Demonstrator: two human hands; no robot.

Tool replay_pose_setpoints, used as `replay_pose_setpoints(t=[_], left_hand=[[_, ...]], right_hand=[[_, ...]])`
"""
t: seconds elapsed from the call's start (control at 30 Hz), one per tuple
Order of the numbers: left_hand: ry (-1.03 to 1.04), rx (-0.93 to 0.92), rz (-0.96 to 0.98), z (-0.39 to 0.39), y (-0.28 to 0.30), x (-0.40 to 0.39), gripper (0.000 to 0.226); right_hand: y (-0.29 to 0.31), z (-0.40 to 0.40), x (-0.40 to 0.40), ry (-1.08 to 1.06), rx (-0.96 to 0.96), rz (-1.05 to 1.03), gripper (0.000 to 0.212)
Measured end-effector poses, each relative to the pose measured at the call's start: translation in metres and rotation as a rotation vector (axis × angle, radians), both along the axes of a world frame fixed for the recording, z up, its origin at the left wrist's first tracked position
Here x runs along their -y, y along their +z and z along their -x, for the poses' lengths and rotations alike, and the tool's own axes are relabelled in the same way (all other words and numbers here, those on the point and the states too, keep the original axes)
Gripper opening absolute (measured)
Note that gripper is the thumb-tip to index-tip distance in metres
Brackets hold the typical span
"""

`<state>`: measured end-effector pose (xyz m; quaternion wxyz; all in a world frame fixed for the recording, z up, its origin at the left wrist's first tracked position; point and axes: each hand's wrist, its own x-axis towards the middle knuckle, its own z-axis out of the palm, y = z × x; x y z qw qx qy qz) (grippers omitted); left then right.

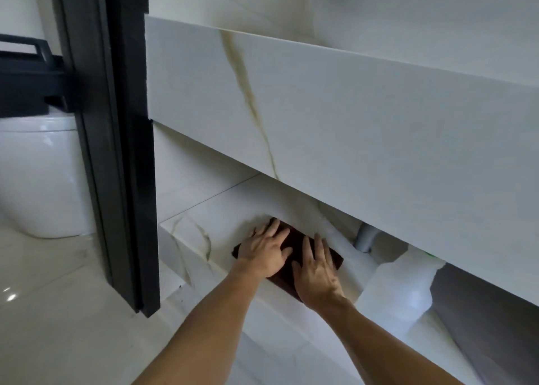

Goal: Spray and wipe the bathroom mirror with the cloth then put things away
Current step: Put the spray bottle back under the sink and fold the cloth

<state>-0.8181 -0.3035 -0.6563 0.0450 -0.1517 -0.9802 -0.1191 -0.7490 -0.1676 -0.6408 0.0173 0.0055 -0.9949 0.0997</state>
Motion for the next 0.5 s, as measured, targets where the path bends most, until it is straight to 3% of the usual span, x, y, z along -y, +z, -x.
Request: replay_pose_setpoints(t=[0.17, 0.5], left_hand=[[0.049, 0.178, 0.088, 0.0, -0.004, 0.003, 0.064], [0.101, 0.211, 0.11, -0.019, 0.004, 0.007, 0.066]], right_hand=[[-0.027, 0.001, 0.0, -0.036, 0.076, -0.045, 0.074], [-0.023, -0.006, -0.006, 0.001, 0.116, -0.071, 0.076]])
